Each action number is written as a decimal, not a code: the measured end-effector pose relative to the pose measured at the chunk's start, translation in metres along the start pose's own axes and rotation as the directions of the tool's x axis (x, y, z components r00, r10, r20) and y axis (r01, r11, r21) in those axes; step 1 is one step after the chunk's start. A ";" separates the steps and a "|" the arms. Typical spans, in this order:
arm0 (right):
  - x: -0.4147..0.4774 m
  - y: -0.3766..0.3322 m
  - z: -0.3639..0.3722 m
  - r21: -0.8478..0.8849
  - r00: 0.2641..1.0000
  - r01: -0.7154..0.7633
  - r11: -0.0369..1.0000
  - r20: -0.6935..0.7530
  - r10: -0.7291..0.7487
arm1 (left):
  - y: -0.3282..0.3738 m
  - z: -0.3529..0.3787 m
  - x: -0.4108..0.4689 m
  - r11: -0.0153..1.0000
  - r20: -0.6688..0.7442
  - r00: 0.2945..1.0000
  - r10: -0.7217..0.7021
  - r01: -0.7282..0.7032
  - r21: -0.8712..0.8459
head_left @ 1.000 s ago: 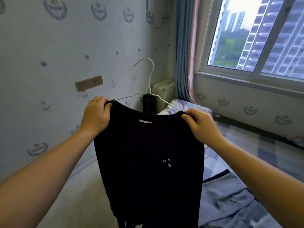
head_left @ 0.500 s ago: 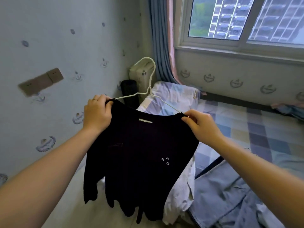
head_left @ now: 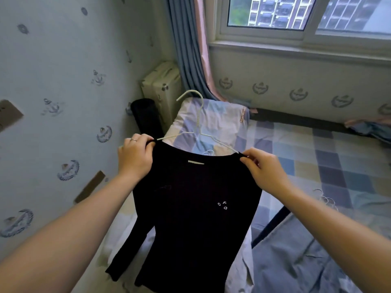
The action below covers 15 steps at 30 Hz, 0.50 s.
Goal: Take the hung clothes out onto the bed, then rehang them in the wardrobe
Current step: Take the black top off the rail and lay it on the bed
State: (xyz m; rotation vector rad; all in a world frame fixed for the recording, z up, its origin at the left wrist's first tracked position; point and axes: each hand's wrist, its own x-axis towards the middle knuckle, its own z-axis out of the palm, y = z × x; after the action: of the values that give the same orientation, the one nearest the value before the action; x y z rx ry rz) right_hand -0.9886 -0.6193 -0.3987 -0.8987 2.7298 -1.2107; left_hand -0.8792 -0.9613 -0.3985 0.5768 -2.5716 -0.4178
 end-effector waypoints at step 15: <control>0.041 0.115 0.149 -0.344 0.872 -0.467 0.815 -0.023 0.489 | -0.079 0.208 0.041 0.994 0.505 0.863 -0.018 0.070 -0.084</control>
State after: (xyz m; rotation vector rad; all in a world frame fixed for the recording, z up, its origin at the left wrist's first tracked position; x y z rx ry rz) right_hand -1.0437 -0.6796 -0.5734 -0.2068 2.8932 -0.6158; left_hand -0.9912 -1.0098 -0.5894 0.5460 -3.0118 -0.8022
